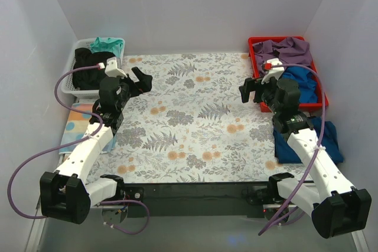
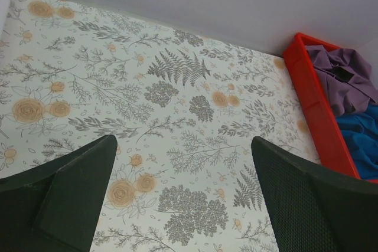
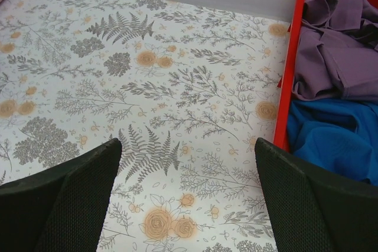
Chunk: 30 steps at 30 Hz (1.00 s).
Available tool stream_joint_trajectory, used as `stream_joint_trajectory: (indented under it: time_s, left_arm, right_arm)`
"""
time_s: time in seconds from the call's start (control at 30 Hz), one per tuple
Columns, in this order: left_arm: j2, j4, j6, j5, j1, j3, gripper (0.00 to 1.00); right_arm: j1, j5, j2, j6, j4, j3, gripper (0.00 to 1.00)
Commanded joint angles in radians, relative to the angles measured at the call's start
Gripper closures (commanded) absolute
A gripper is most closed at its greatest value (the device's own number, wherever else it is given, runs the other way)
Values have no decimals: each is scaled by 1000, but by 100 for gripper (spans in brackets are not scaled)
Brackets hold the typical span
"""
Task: Fold and stack the t-shirts
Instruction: Grab crumpled tshirt from bin with the left arm
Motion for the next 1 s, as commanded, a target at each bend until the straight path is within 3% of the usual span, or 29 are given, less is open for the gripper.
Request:
stream_joint_trajectory:
  time_s: [0.0,0.33,0.37,0.53,0.77,0.83,0.97]
  left_arm:
    - [-51,26,20,0,-19,-27,3]
    - [1,19,44,-124,-22,3,3]
    - [30,14,37,-188,-22,14,3]
    - [180,-95,40,-313,18,227,3]
    - [376,-144,-8,-253,180,411,2]
    - [459,-148,-5,-256,197,447,12]
    - [600,-178,-19,-221,254,546,18]
  right_arm:
    - [6,-3,-27,-9,15,-8,2]
    - [6,-59,10,-4,-25,-25,2]
    - [6,-62,17,0,-25,-23,2]
    - [6,-105,42,40,0,-41,2]
    - [12,-91,36,40,99,-104,2]
    - [12,-88,45,34,99,-106,2]
    - [13,-62,77,40,119,-113,1]
